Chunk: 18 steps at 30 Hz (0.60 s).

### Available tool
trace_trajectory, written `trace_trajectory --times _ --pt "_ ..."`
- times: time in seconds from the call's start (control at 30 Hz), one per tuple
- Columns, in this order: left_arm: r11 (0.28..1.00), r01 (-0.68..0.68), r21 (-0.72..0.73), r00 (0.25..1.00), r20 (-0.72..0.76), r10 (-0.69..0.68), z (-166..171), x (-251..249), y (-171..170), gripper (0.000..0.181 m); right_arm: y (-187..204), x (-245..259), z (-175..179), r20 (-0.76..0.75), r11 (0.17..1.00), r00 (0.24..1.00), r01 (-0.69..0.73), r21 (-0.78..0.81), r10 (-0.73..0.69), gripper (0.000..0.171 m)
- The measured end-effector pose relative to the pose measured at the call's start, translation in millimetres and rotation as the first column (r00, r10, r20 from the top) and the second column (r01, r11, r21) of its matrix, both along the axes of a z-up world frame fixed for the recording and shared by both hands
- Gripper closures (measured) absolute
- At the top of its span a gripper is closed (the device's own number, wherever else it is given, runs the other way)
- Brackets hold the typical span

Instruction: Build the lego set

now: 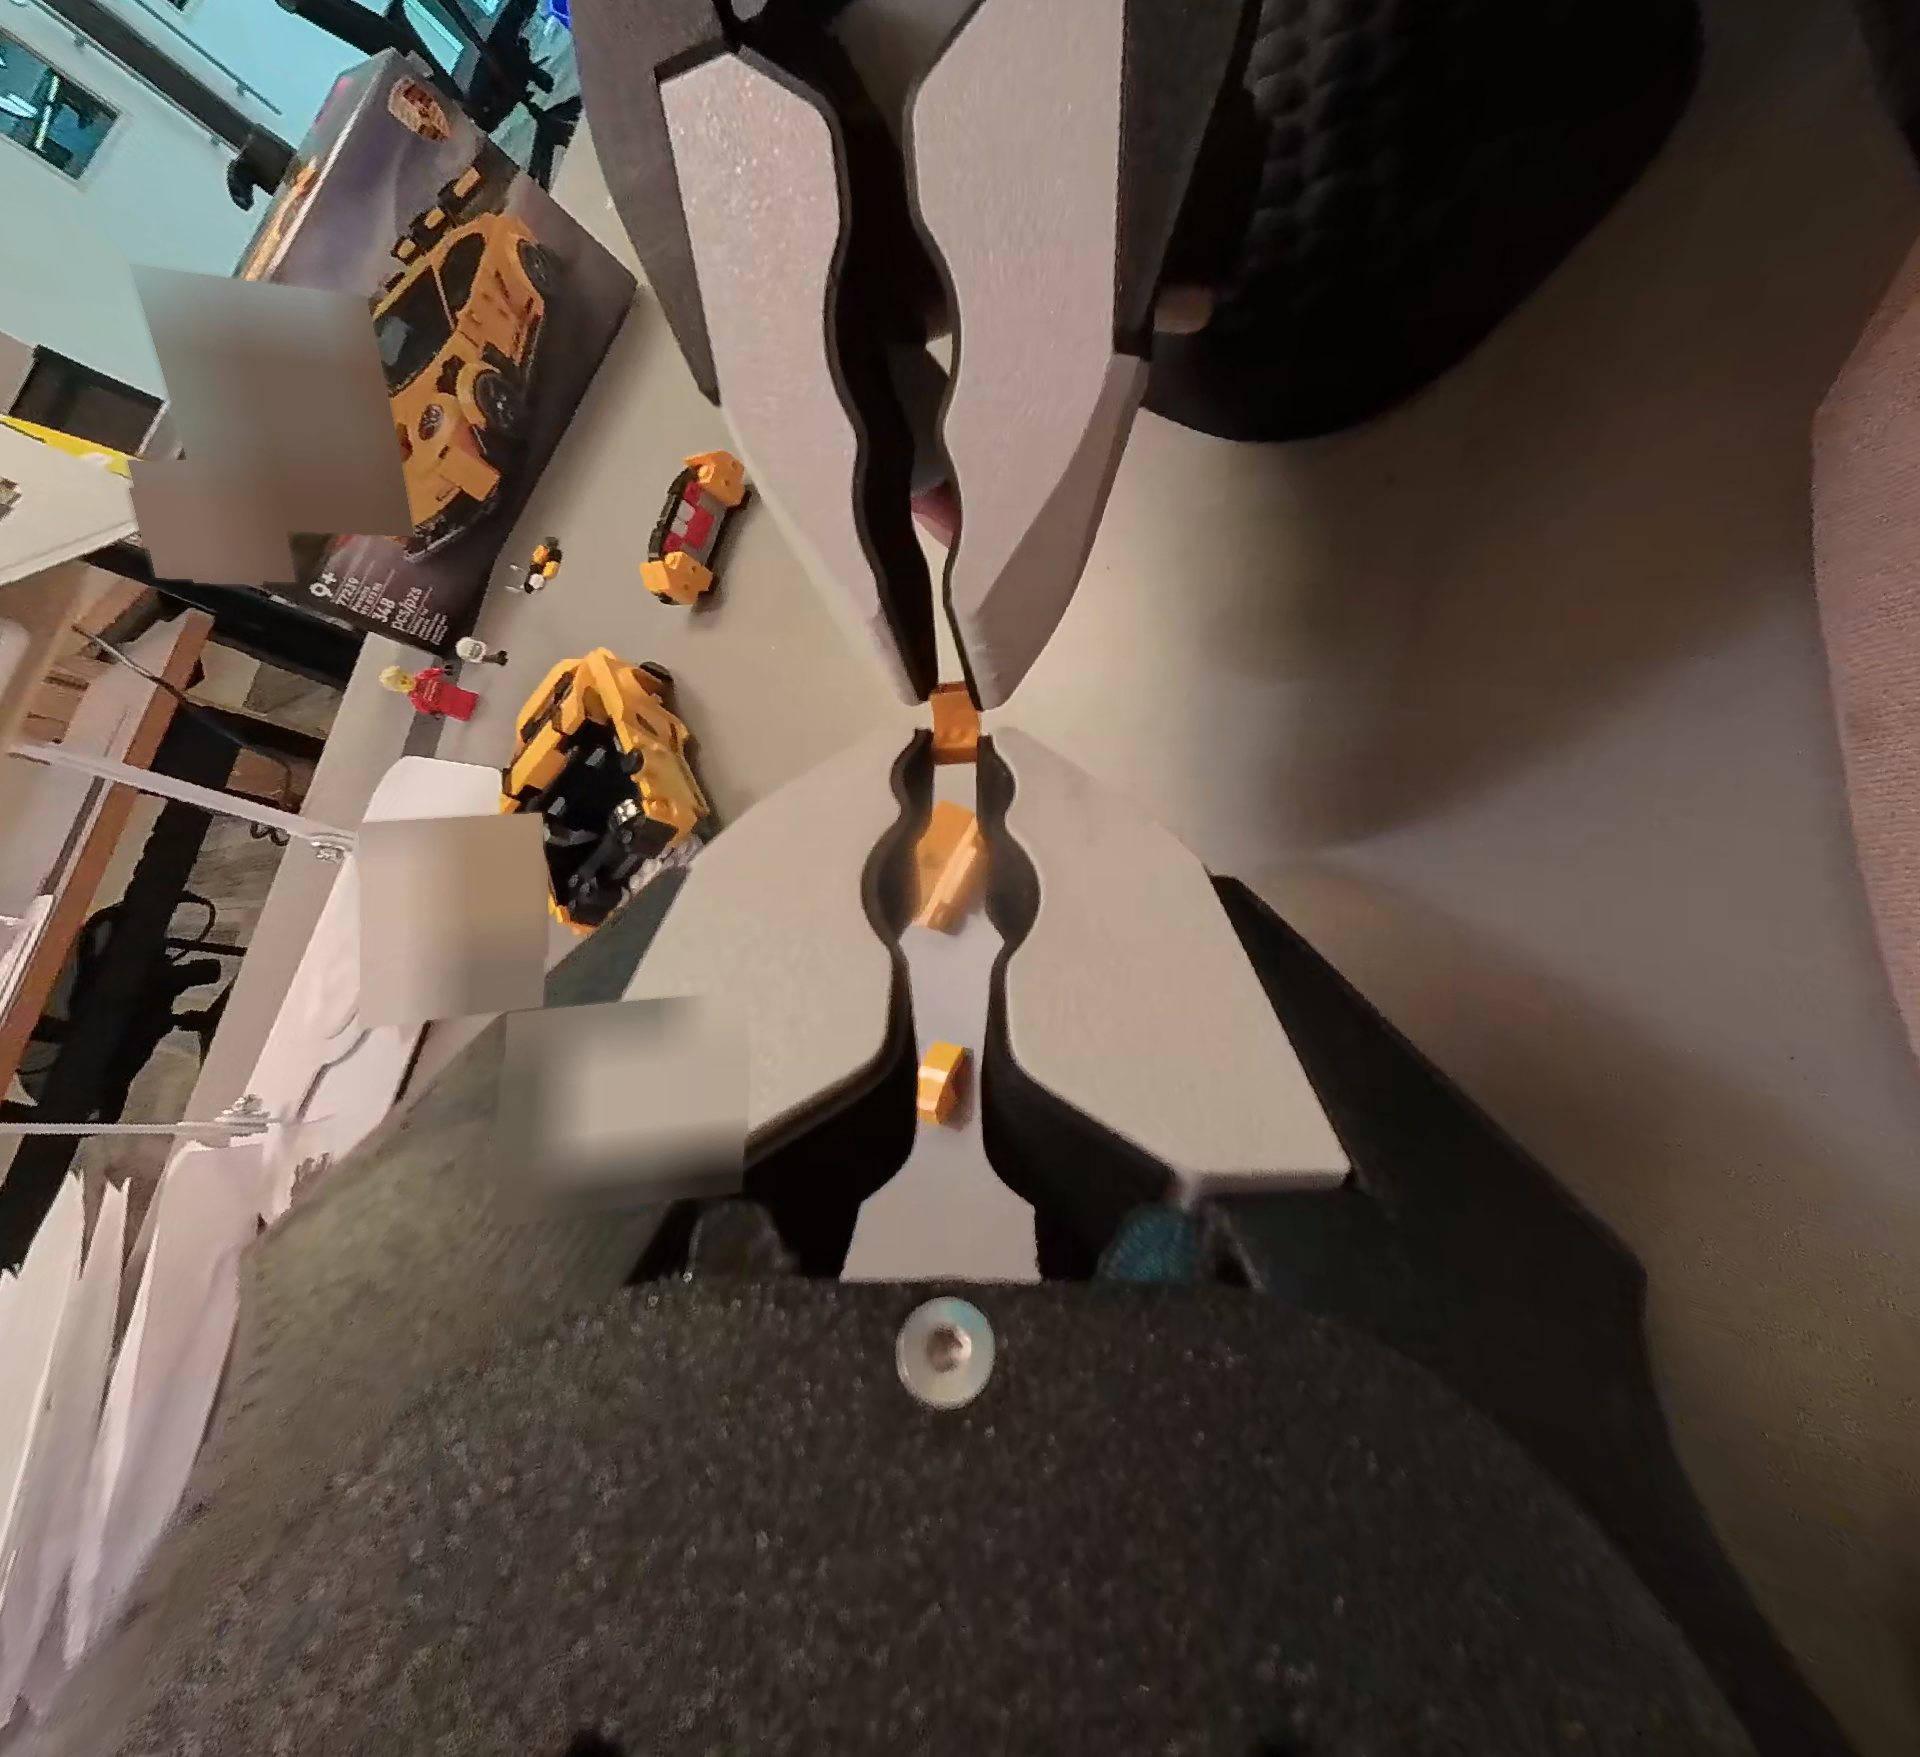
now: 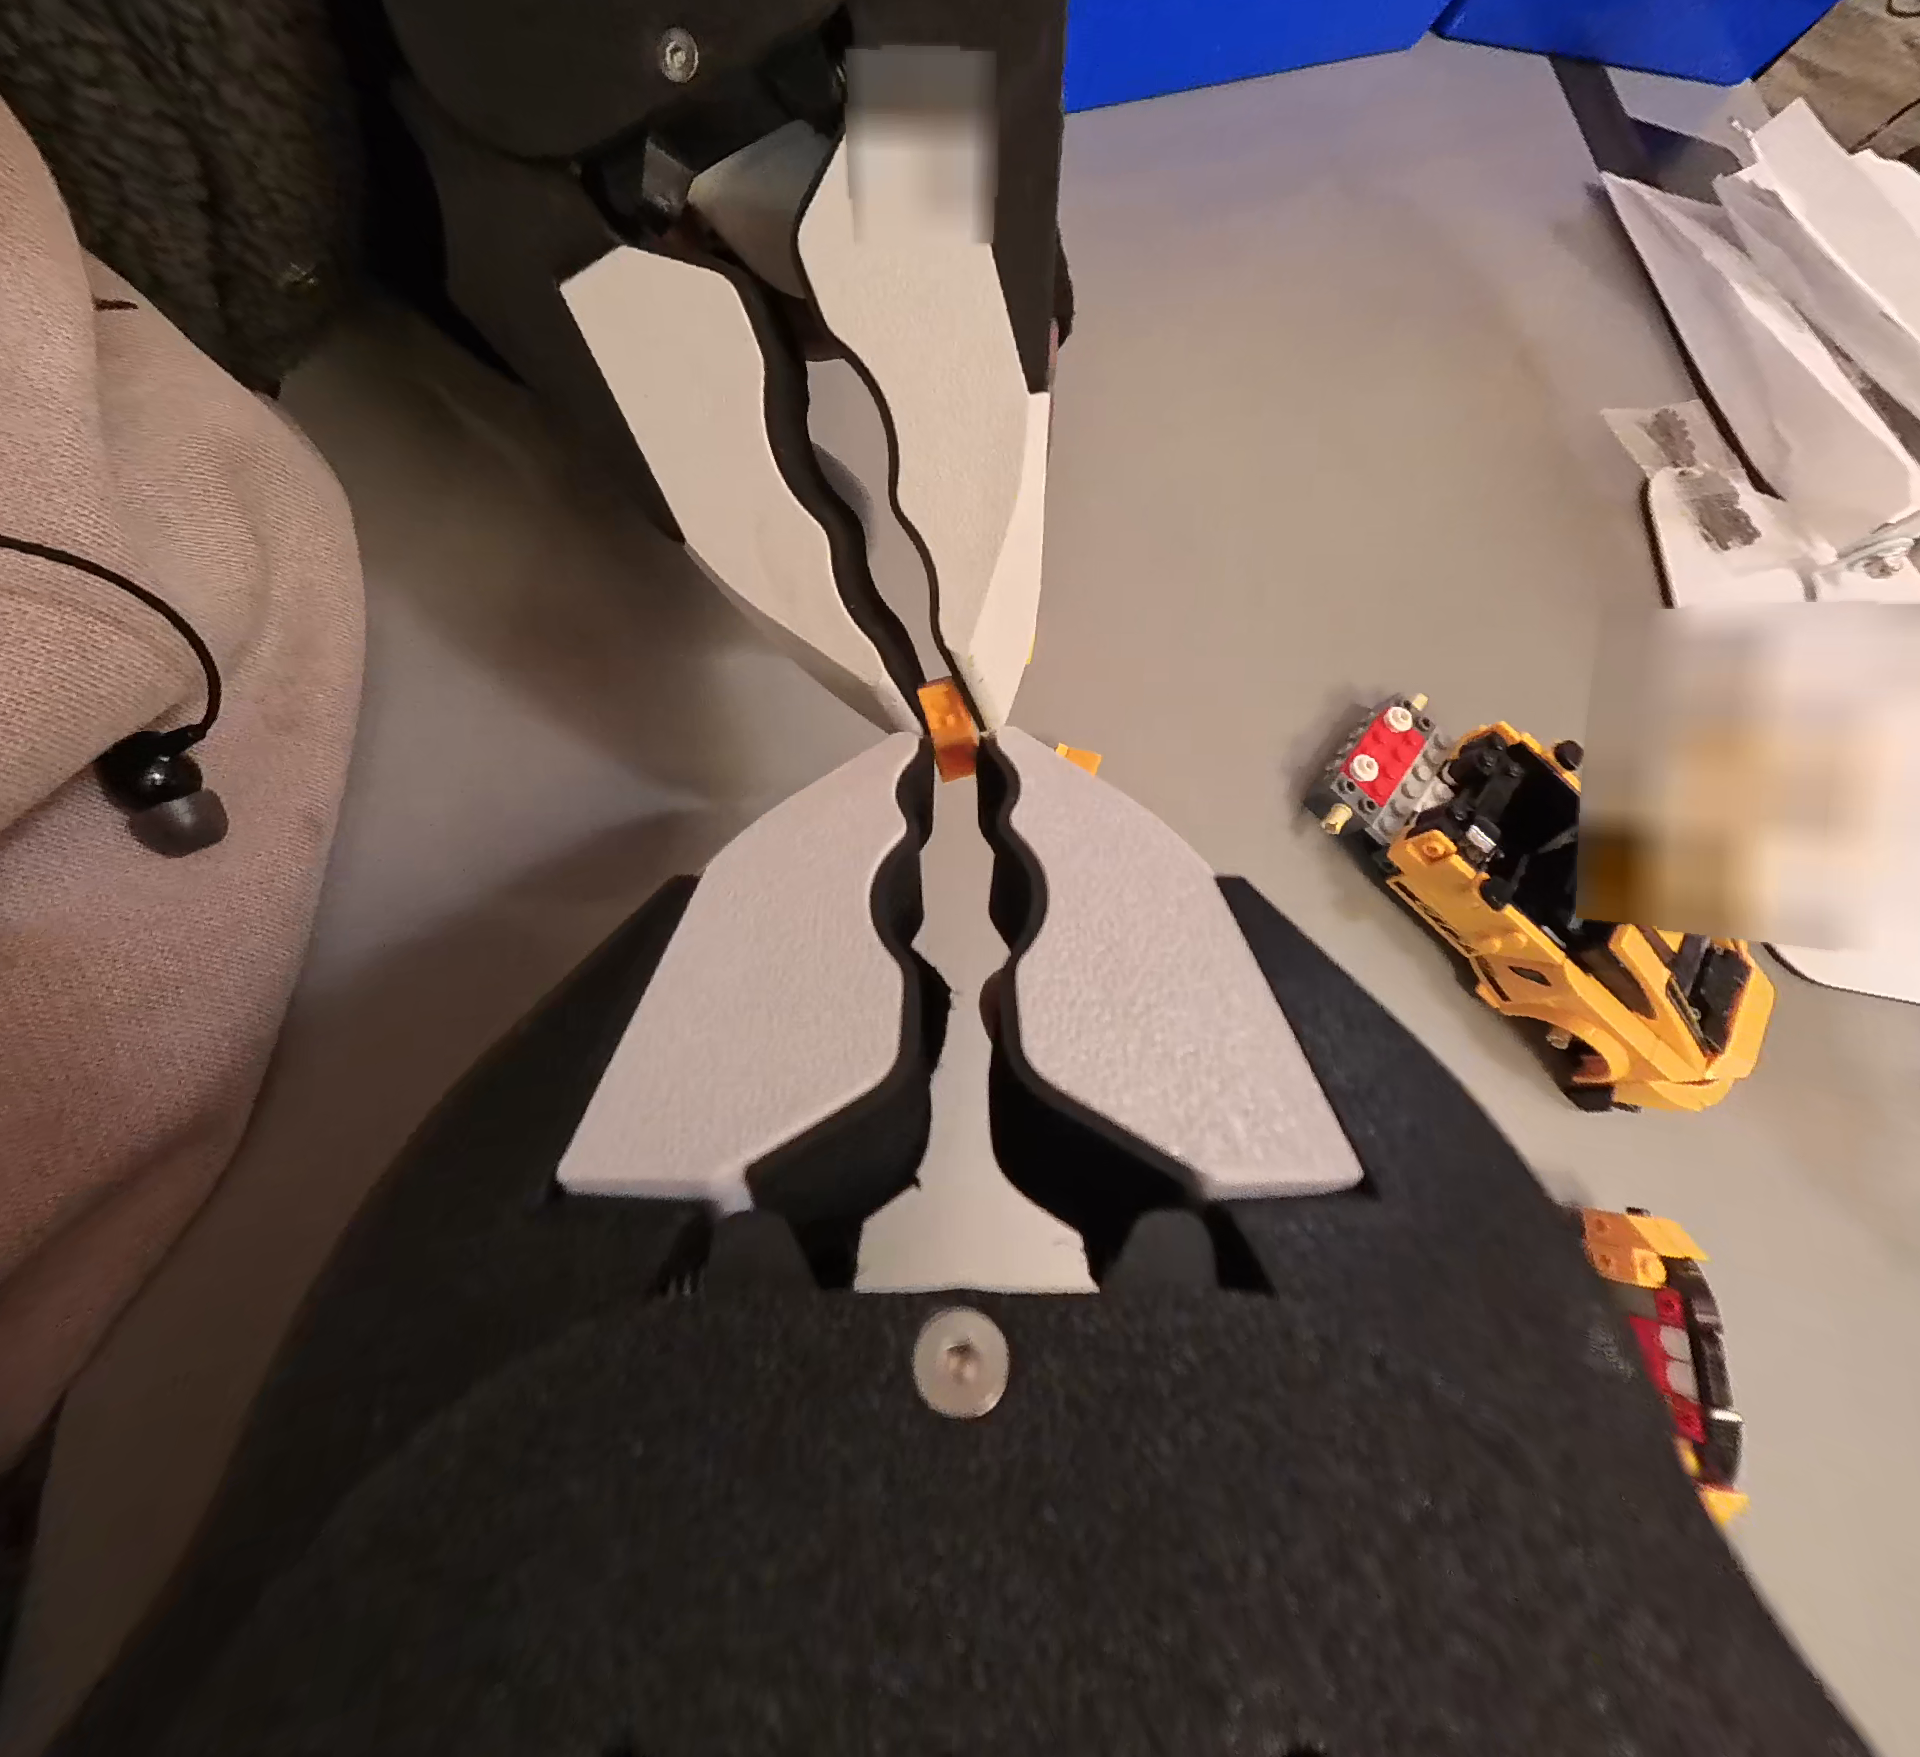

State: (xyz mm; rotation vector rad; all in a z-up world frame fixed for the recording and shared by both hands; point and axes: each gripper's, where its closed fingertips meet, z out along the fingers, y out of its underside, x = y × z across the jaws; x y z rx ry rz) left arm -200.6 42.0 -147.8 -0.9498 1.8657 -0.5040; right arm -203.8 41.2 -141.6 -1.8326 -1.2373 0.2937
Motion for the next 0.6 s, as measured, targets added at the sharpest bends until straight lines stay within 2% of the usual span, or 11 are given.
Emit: trace_trajectory --times 0.47,0.6 --pt "1.0 0.007 -0.027 1.0 -0.011 -0.007 -1.7 -1.7 -0.7 0.173 0.4 -1.3 -2.2 -0.019 1.0 1.0 0.004 -0.006 -0.004 0.163" --pt "0.986 0.031 -0.164 0.999 -0.039 -0.038 -6.0 -2.6 -5.2 0.173 -3.2 -2.4 -5.3 -0.024 0.999 1.0 -0.018 -0.034 0.017 0.163"
